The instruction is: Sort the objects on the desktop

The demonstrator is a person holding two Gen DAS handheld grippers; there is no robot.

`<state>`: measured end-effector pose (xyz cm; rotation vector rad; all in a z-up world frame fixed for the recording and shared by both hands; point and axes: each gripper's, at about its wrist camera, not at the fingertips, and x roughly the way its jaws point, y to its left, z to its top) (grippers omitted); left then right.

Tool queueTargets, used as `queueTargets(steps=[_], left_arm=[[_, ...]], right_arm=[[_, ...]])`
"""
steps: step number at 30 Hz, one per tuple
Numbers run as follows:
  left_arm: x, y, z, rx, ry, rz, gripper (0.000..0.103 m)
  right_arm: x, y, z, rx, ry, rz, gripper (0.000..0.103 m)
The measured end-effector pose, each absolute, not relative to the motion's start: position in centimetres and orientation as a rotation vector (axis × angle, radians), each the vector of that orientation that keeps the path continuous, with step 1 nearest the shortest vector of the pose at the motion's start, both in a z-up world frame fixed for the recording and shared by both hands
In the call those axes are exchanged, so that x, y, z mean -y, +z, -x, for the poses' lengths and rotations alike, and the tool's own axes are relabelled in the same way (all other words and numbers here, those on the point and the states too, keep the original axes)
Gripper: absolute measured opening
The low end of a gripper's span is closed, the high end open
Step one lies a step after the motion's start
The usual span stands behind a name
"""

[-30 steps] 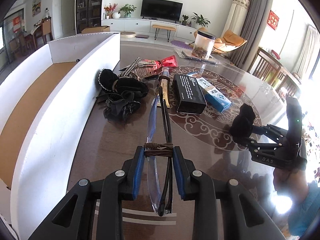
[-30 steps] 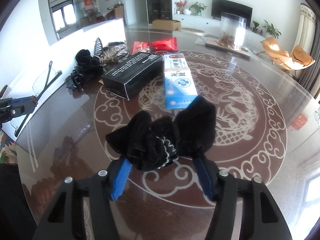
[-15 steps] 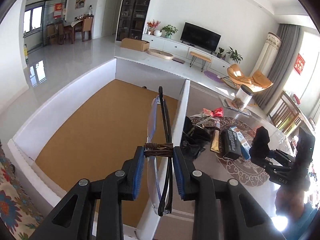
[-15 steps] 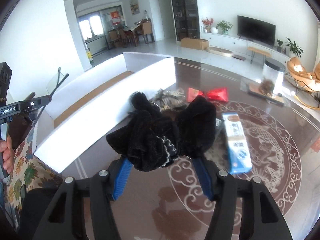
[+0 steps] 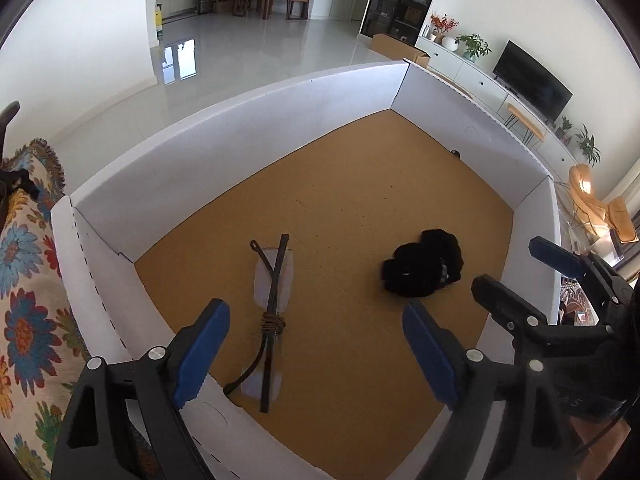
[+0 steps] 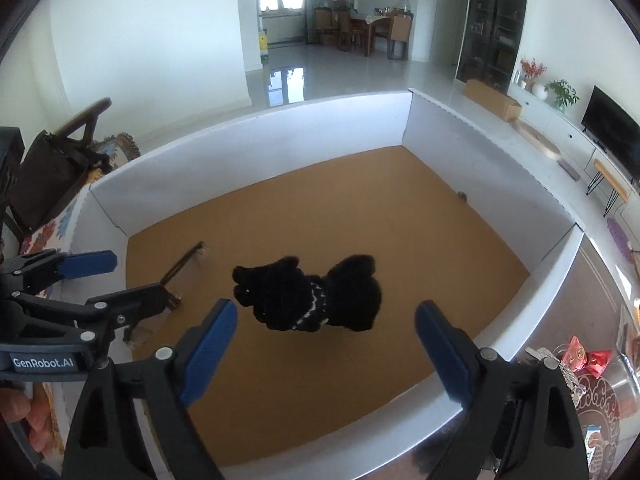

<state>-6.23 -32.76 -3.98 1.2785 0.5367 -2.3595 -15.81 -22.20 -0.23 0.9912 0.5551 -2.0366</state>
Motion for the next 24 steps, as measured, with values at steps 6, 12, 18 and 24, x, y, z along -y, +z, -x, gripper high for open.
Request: queueTargets(steps=[6,12,18,24], left_arm=[[32.0,-4.6,7.0,-0.447,-2.312,-1.378,0.093],[29.7,-6.0,8.6,-0.272,-2.249,-1.51,0.096],[29.6,-6.0,8.3,-0.257,-2.267,-1.484,0.096],[28.8,-6.1,7.9,-0.246,-2.294,-1.468,0.096]], right_arm=[[21.8,-2.7,16.1,-0.773,-2.006,-0.971,0.092],[21.9,-3.7,15.5,-0.866,-2.003,-0.932,0.097],[21.6,-3.8,15.7,-0.886,-1.944,-0.912,0.097],[20.4,-3.7,15.0,-0.869,-1.936,-0.891,0.097]])
